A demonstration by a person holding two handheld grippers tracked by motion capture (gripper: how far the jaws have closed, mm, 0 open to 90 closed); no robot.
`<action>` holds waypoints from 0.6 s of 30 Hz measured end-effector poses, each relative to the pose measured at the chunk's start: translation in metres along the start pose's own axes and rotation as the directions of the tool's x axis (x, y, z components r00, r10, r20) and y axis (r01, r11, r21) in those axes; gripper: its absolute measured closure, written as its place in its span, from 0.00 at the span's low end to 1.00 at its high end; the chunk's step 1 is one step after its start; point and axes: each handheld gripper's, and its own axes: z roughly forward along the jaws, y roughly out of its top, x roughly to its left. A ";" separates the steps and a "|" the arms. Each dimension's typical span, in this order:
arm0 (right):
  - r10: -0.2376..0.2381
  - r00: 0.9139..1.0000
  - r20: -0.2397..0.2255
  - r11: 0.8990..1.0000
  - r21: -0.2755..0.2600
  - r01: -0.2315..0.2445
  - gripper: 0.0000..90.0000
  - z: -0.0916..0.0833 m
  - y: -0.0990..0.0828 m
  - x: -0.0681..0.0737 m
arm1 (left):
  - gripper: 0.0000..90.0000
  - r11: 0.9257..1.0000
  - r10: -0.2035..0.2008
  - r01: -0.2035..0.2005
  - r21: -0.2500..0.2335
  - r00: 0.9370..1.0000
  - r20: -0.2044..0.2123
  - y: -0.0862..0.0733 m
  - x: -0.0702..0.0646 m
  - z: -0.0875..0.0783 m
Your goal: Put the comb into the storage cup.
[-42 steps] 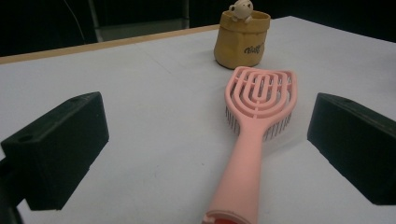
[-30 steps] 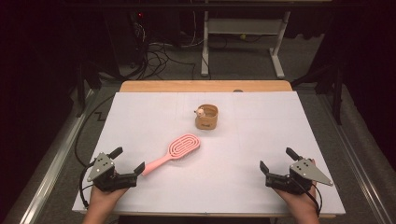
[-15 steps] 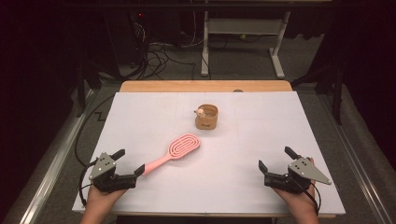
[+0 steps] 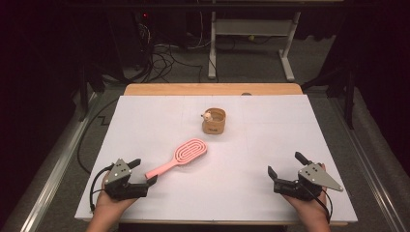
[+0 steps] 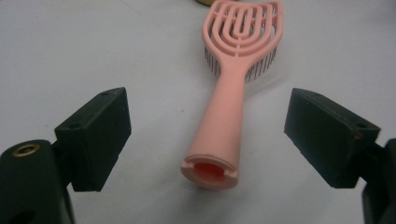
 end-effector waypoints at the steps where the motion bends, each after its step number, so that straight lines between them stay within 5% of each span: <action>1: 0.000 1.000 0.000 1.000 0.002 0.000 0.01 0.000 0.000 0.001 | 0.18 1.000 0.007 -0.007 0.016 1.000 0.004 0.000 -0.001 0.003; 8: 0.002 1.000 0.000 1.000 0.005 -0.002 0.00 0.000 0.000 0.001 | 0.24 0.996 -0.021 0.017 0.086 0.999 0.050 0.007 -0.001 0.018; 18: -0.009 1.000 -0.012 1.000 0.013 0.009 0.01 0.002 -0.001 0.004 | 0.46 0.987 -0.005 -0.003 0.162 0.999 0.047 0.008 0.000 0.028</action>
